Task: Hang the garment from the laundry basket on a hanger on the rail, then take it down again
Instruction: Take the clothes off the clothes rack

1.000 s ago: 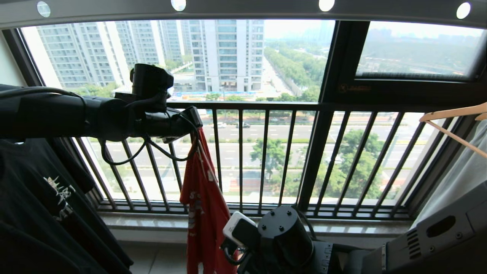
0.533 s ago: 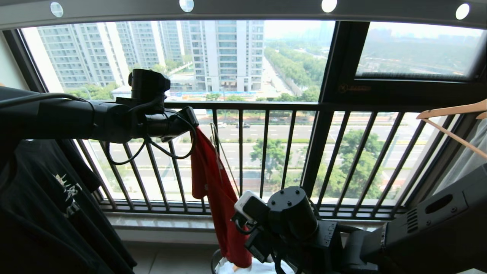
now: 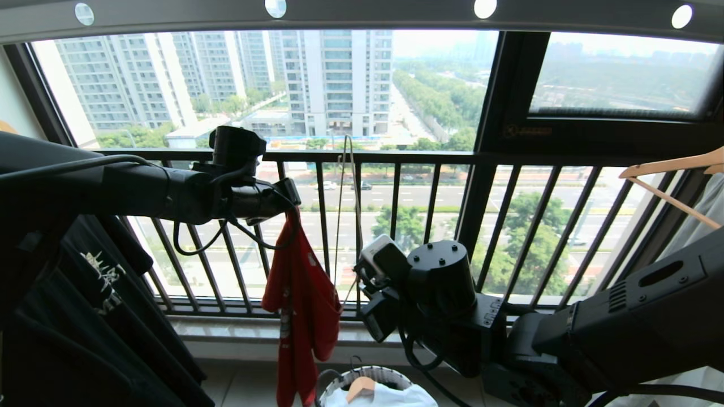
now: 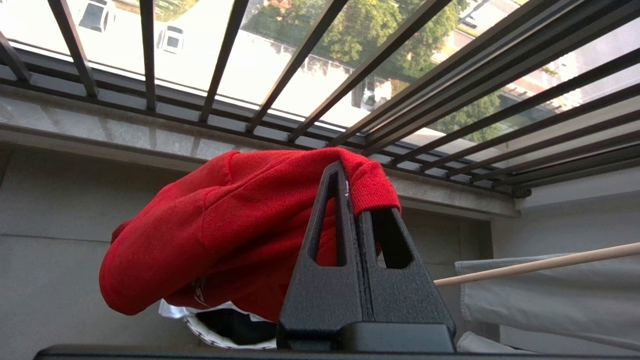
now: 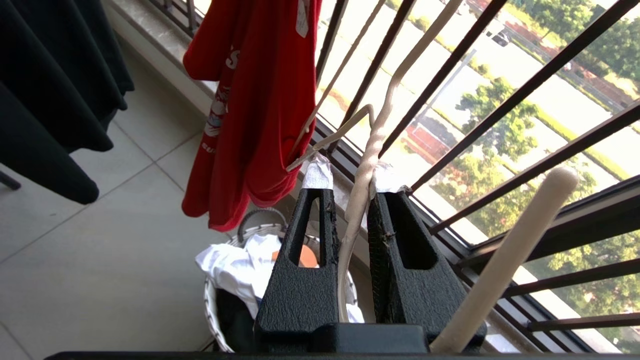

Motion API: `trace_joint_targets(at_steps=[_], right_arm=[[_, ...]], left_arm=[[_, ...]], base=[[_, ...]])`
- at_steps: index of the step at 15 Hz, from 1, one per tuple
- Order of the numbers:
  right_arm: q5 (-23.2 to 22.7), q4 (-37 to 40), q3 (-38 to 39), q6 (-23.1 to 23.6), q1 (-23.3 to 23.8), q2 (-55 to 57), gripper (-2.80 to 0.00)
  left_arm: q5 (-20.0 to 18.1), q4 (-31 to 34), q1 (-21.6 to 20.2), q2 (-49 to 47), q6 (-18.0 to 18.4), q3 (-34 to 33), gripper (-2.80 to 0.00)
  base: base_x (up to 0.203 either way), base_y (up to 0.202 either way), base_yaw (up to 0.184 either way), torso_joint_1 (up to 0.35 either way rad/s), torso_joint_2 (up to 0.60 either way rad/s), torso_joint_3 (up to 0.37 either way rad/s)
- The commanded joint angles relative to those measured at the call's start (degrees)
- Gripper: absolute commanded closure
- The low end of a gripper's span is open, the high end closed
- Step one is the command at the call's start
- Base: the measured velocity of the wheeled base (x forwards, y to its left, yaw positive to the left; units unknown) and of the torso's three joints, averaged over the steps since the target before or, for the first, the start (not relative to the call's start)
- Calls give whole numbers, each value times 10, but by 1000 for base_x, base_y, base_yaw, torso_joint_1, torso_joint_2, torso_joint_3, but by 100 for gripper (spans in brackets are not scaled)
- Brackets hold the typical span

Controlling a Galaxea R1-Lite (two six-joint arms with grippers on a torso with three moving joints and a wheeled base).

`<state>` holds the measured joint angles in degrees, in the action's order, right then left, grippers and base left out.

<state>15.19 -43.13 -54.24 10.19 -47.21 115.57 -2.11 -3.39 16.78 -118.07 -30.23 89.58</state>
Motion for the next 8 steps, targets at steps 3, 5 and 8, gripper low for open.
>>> trace_joint_targets(at_steps=[3, 5, 8], right_arm=[[3, -5, -17, -4, 15, 2, 0], [16, -18, -30, -6, 26, 2, 0], [41, -41, -39, -10, 27, 18, 0]], left_arm=[[0, 3, 15, -14, 8, -9, 0], [0, 1, 20, -19, 22, -18, 0], [3, -1, 35, -19, 25, -33, 0]], base=[[0, 0, 0, 0, 0, 0], [0, 0, 0, 0, 0, 0], [0, 0, 0, 0, 0, 0]])
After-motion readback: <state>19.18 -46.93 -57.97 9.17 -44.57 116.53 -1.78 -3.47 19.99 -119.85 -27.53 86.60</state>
